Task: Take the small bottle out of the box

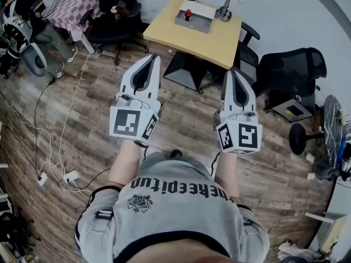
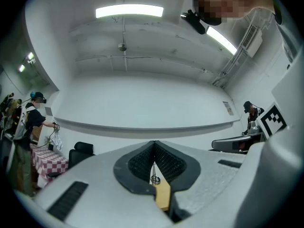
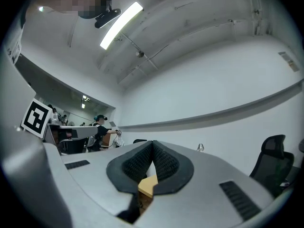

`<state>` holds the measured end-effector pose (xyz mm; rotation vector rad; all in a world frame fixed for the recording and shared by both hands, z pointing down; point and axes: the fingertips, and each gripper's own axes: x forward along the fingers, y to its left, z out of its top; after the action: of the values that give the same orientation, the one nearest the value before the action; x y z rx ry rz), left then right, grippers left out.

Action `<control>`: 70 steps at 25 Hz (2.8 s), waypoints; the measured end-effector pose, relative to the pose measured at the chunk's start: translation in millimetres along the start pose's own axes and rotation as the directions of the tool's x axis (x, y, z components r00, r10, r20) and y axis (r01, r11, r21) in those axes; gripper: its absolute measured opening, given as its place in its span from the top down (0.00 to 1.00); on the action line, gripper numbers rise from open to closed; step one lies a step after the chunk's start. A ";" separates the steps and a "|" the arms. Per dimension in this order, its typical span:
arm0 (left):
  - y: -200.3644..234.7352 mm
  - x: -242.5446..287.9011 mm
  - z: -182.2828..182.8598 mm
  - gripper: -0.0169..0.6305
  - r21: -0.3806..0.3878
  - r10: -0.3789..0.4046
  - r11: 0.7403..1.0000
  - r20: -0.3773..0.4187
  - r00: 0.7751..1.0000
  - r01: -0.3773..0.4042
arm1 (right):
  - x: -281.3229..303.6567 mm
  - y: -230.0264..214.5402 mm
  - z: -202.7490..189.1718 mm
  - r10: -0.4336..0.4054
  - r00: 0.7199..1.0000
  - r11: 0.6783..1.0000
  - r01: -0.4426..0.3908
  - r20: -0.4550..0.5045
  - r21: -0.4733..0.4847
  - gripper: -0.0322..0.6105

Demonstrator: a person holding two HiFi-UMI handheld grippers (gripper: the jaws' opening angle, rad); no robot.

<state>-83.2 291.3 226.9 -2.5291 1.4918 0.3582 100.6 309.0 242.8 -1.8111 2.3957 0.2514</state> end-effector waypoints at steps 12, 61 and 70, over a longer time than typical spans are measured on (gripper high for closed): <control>1.5 31.5 -25.6 0.97 -0.006 -0.001 1.000 -0.031 1.000 0.001 | 26.5 -21.2 -24.4 0.008 1.000 0.999 -0.007 -0.022 0.050 0.95; 192.7 305.4 -137.0 0.97 -0.071 -0.135 0.989 -0.046 0.990 0.132 | 339.9 -73.5 -102.0 -0.110 0.993 0.994 0.110 -0.053 0.006 0.95; 214.3 371.6 -152.1 0.97 -0.044 -0.098 0.994 -0.037 0.995 0.096 | 409.8 -112.3 -110.7 -0.078 0.997 0.997 0.078 -0.019 0.018 0.95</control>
<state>-80.6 -163.0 254.0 -2.6446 1.3827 0.3301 96.8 -129.6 262.4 -1.9022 2.3250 0.2039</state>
